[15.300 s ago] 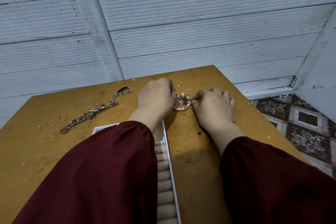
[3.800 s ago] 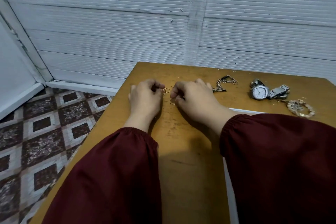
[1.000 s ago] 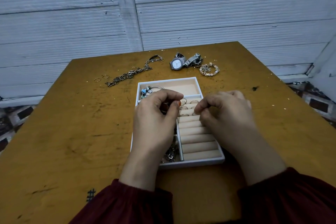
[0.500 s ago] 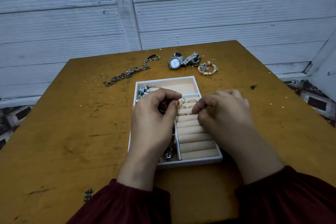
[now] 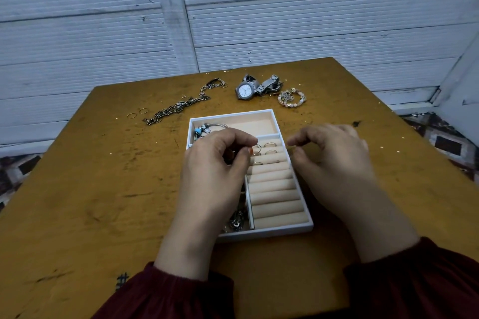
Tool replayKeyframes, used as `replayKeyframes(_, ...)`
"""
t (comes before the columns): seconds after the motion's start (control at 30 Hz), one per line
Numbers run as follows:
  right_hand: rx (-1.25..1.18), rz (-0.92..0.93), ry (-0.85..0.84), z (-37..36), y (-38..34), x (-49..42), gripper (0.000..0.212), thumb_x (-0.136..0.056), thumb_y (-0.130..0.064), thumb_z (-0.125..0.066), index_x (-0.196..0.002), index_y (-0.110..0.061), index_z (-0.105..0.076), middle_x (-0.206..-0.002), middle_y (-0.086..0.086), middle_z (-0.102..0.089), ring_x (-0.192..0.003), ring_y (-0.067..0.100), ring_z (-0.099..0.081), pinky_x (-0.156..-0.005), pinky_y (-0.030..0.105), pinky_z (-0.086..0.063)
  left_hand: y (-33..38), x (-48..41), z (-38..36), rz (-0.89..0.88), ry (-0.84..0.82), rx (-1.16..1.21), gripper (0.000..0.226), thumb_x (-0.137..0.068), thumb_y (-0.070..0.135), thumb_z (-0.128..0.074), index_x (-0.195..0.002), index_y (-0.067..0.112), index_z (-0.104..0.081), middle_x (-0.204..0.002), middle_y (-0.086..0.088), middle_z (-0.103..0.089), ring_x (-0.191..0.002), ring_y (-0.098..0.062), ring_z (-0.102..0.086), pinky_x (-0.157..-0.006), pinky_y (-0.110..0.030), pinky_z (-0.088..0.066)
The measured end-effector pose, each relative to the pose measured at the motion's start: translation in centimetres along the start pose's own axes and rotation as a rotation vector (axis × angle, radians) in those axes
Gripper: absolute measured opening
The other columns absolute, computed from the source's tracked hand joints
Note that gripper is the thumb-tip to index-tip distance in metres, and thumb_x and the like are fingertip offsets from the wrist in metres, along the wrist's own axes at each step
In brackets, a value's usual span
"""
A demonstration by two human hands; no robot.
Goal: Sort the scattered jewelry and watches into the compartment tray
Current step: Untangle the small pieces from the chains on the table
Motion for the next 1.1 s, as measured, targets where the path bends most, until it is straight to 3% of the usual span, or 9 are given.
replayKeyframes(0.1,0.022,-0.064,-0.052,-0.1,1.2,0.1,0.013,-0.089,-0.034,-0.055,-0.100,-0.037,-0.061,-0.111,-0.011,-0.056,-0.117,0.017,-0.039,-0.091,0.033,-0.028,-0.3,0.0,0.0,0.030,-0.032,-0.017,0.023,-0.084,0.008,-0.067,-0.080,0.031,-0.071,-0.068,0.019,-0.063,-0.065,-0.006,-0.063,-0.067,-0.040,-0.058)
replayKeyframes(0.17,0.079,-0.106,-0.098,-0.4,1.9,0.3,0.022,-0.090,-0.038,-0.054,-0.112,-0.038,-0.059,-0.120,-0.009,-0.054,-0.120,0.017,-0.039,-0.097,0.036,-0.031,-0.4,0.1,-0.1,0.042,-0.064,-0.048,0.024,-0.084,0.009,-0.067,-0.078,0.032,-0.070,-0.065,0.021,-0.063,-0.063,-0.007,-0.064,-0.066,-0.033,-0.056)
replayKeyframes(0.37,0.154,-0.160,-0.253,-1.3,3.1,1.0,0.050,-0.092,-0.049,-0.048,-0.140,-0.044,-0.035,-0.149,-0.011,-0.031,-0.139,0.016,-0.023,-0.113,0.042,-0.020,-0.4,0.3,-0.6,0.051,-0.134,-0.152,0.024,-0.083,0.012,-0.068,-0.075,0.034,-0.069,-0.068,0.024,-0.064,-0.066,0.004,-0.058,-0.063,-0.021,-0.046)
replayKeyframes(0.63,0.166,-0.124,-0.284,-1.6,3.2,1.2,0.050,-0.092,-0.051,-0.047,-0.140,-0.046,-0.035,-0.153,-0.010,-0.025,-0.142,0.017,-0.015,-0.115,0.042,-0.014,-0.4,0.5,-1.0,0.061,-0.163,-0.246,0.020,-0.082,0.015,-0.068,-0.079,0.034,-0.071,-0.077,0.020,-0.067,-0.079,0.003,-0.060,-0.075,-0.026,-0.052)
replayKeyframes(0.77,0.162,-0.117,-0.269,-1.7,3.2,1.1,0.049,-0.091,-0.051,-0.048,-0.139,-0.046,-0.037,-0.151,-0.010,-0.026,-0.141,0.017,-0.016,-0.114,0.042,-0.014,-0.4,0.5,-1.2,0.039,-0.196,-0.278,0.021,-0.082,0.015,-0.067,-0.079,0.035,-0.071,-0.083,0.017,-0.069,-0.089,-0.008,-0.061,-0.080,-0.035,-0.052)
replayKeyframes(1.1,0.143,-0.118,-0.262,-1.6,3.3,1.2,0.048,-0.091,-0.051,-0.049,-0.138,-0.046,-0.039,-0.150,-0.010,-0.028,-0.140,0.016,-0.017,-0.114,0.041,-0.014,0.0,0.5,-1.5,0.018,-0.226,-0.344,0.024,-0.081,0.015,-0.063,-0.083,0.037,-0.073,-0.092,0.012,-0.065,-0.097,-0.015,-0.057,-0.081,-0.040,-0.050)
Point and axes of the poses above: each hand's wrist, its own x-axis away from the middle knuckle, its own z-axis out of the back of the hand, y = z × x, the point moved 8 cm from there along -x, towards the middle knuckle
